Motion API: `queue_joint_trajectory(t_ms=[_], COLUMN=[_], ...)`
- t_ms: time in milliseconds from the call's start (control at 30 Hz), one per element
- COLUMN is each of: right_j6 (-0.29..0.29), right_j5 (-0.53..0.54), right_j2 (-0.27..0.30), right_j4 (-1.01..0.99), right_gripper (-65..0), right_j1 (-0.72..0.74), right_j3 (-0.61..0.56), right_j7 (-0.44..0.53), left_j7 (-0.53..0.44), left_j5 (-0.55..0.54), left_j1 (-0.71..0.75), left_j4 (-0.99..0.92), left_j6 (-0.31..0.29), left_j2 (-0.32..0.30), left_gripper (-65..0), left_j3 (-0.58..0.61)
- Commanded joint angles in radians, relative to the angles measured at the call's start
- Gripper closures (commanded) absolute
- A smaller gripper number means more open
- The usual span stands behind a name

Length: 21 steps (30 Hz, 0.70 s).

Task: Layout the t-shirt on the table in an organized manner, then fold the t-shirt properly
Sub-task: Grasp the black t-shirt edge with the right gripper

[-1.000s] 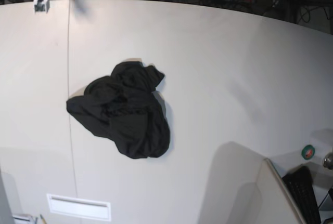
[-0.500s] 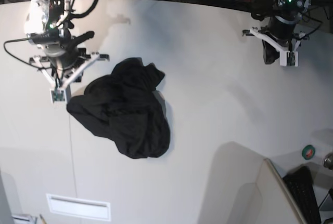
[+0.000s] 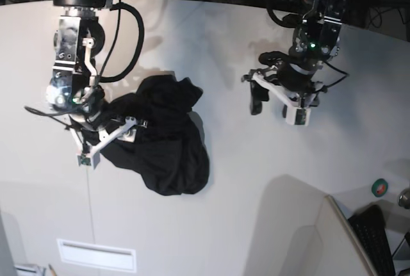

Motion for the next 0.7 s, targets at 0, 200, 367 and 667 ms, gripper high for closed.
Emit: queue_joint_trajectory(t_ms=[0, 200, 367, 667], right_j6=[-0.004, -0.044, 0.008, 0.085], right_j5=[0.042, 0.162, 0.200, 0.203], right_j2=[-0.001, 0.025, 0.047, 0.148], right_j4=[-0.016, -0.232, -0.241, -0.241], right_gripper=[-46.7, -46.7, -27.6, 0.0], right_j1=[0.019, 0.065, 0.063, 0.105], right_j3=[0.042, 0.168, 0.174, 0.212], right_j7=[0.037, 0.076, 0.077, 0.076], left_j7=[-0.019, -0.023, -0.023, -0.022], left_j5=[0.001, 0.001, 0.001, -0.008], left_j1=[-0.029, -0.180, -0.284, -0.204], left_j4=[-0.011, -0.160, -0.289, -0.261], left_j6=[0.002, 0.002, 0.002, 0.005], left_j2=[-0.007, 0.061, 0.128, 0.085], left_gripper=[-43.4, -43.4, -34.1, 0.0], left_j3=[0.030, 0.188, 0.291, 0.222])
